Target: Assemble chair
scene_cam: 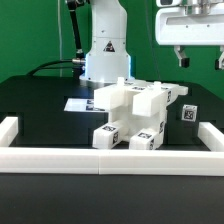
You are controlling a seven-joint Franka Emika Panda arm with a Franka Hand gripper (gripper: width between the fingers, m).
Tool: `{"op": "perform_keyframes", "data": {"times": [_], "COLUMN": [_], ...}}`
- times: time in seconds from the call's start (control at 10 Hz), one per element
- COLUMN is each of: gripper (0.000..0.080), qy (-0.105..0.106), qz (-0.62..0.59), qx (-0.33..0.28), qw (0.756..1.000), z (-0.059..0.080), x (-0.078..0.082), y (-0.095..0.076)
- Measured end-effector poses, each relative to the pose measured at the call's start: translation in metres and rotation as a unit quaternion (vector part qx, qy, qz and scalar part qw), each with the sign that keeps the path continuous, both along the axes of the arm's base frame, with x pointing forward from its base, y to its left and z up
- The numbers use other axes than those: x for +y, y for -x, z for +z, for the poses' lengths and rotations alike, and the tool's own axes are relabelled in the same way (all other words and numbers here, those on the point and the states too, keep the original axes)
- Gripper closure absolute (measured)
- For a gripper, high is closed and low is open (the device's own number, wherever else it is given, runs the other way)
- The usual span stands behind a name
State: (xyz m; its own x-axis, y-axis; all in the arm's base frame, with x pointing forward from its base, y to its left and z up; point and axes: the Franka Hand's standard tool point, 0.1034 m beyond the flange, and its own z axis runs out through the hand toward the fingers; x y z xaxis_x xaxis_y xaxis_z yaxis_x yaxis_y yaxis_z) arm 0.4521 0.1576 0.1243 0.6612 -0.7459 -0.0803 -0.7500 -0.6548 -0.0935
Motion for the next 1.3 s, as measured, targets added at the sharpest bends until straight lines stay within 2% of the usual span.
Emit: {"op": "perform_keyframes", "data": {"times": [0.2, 0.3, 0.5, 0.8, 1.0, 1.3], "gripper": [0.0151, 0.0151, 0.0151, 0.0151, 0.0151, 0.0151], "qy": [0.008, 0.015, 0.031, 0.045, 0.052, 0.051], "qz": [-0.002, 0.002, 0.008, 0.010, 0.013, 0.010], "qx": [-0.008, -0.007, -0.005, 0.004, 0.008, 0.005], "qw": [1.000, 1.000, 0.999, 0.999, 0.999, 0.999], "z": [-0.015, -0.024, -0.045, -0.065, -0.074, -0.074], "x": [0.012, 0.012, 0.008, 0.002, 0.001, 0.000], "y": [0.021, 0.027, 0.033, 0.038, 0.042, 0.042]}}
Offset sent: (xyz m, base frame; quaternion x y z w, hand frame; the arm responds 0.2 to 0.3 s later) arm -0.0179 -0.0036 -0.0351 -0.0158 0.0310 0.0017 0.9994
